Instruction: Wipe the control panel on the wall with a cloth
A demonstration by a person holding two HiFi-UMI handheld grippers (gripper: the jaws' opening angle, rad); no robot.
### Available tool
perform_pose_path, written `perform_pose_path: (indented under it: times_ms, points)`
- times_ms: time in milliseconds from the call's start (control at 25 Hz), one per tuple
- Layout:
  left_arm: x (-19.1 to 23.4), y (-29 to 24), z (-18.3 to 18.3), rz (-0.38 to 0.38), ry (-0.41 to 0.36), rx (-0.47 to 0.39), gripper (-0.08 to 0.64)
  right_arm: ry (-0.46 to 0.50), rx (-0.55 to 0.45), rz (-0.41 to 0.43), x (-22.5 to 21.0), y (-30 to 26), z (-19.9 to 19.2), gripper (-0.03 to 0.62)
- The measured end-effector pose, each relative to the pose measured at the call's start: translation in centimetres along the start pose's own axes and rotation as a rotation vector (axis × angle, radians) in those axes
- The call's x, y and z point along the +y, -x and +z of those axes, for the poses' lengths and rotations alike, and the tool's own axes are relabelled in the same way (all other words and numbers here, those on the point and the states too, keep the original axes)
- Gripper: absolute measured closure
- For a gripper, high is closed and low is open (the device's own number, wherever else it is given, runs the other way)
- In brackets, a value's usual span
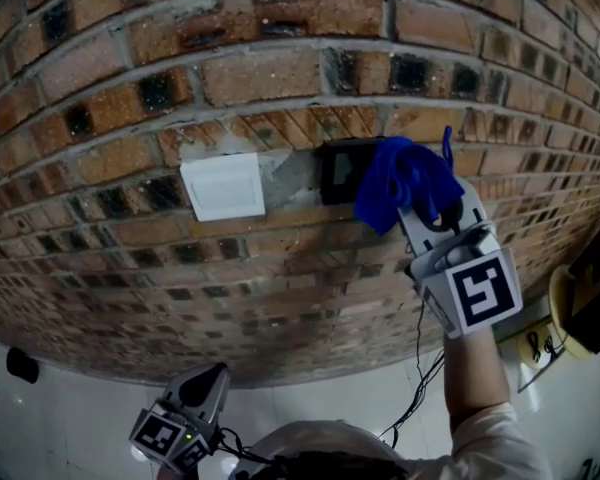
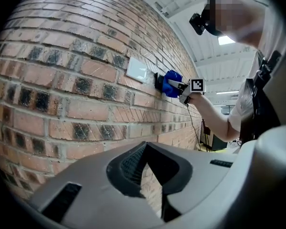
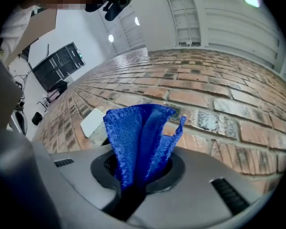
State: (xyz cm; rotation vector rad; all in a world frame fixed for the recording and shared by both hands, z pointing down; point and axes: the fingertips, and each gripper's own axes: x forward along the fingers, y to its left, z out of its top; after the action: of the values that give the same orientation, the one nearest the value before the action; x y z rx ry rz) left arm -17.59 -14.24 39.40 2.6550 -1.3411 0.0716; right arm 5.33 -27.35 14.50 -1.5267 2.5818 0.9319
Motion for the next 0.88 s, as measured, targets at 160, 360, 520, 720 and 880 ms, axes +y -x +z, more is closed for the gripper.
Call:
perform_pose_path:
  times_ms: [160, 360, 520, 720, 880]
  points:
    - [-0.7, -0.7, 0.1, -0.018, -0.006, 0.001, 0.557, 0.057, 0.015, -0.060, -3.2, 1.5, -1.1, 0.505]
    - [-1.1, -0.6, -0.1, -0.017, -0.004, 0.007, 0.557, 0.034, 0.062, -0.105, -5.6, 1.9, -3.5, 0.505]
    - [-0.9, 0.1, -0.2, 0.000, -0.003, 0.003, 0.557, 0.022, 0.037, -0.100, -4.9, 2.2, -2.3, 0.505]
    - [-1.0, 1.0, -0.3, 0.012, 0.000, 0.000, 0.557, 0.006, -0.051, 0.028, 1.1, 1.0, 1.7, 0.505]
    - [-1.2, 1.8, -0.3, 0.018, -0.004, -0.003, 0.557, 0.010, -0.049, 0.128, 5.8, -1.7, 2.5, 0.505]
